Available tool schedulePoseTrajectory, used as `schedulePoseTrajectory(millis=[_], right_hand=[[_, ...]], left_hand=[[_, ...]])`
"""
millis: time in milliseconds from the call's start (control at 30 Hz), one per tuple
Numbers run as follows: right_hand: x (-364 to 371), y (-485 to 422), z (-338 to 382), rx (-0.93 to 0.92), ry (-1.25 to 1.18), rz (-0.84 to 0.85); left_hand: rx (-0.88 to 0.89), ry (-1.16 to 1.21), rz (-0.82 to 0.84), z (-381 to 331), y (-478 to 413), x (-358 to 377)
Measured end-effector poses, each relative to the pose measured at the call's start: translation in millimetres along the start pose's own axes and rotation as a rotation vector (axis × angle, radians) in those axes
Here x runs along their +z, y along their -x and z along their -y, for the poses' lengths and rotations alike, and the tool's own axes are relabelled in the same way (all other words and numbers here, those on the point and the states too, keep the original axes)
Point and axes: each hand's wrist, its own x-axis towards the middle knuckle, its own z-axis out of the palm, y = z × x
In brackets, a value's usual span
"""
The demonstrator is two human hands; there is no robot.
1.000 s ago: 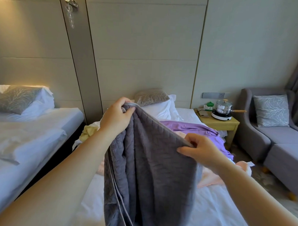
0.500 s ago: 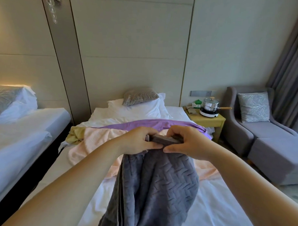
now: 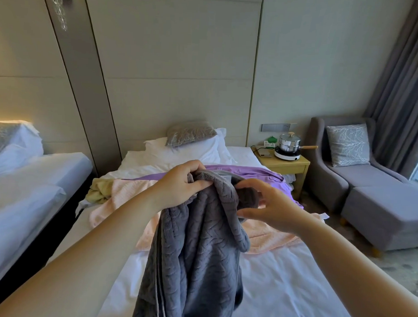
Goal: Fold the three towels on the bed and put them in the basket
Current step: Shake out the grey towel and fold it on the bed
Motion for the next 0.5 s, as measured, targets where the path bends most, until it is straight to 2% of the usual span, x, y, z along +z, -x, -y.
schedulePoseTrajectory(millis=[133,233,367,500], right_hand=[[8,-7,6,-0.014,0.130,0.020],[1,-7,11,0.023,-0.097,0.012],[-18,-12,25,0.056,-0.360,-0.153],[-25,-25,46,0.009,-0.309,-0.259]], left_hand=[[-0.015,-0.018,-0.040,4,2,-5],[-0.048,-0.051,-0.085,11,3,-13],[-0.041,-0.088,-0.103,15,5,-23],[-0.017,-0.095,-0.166,15,1,-34]])
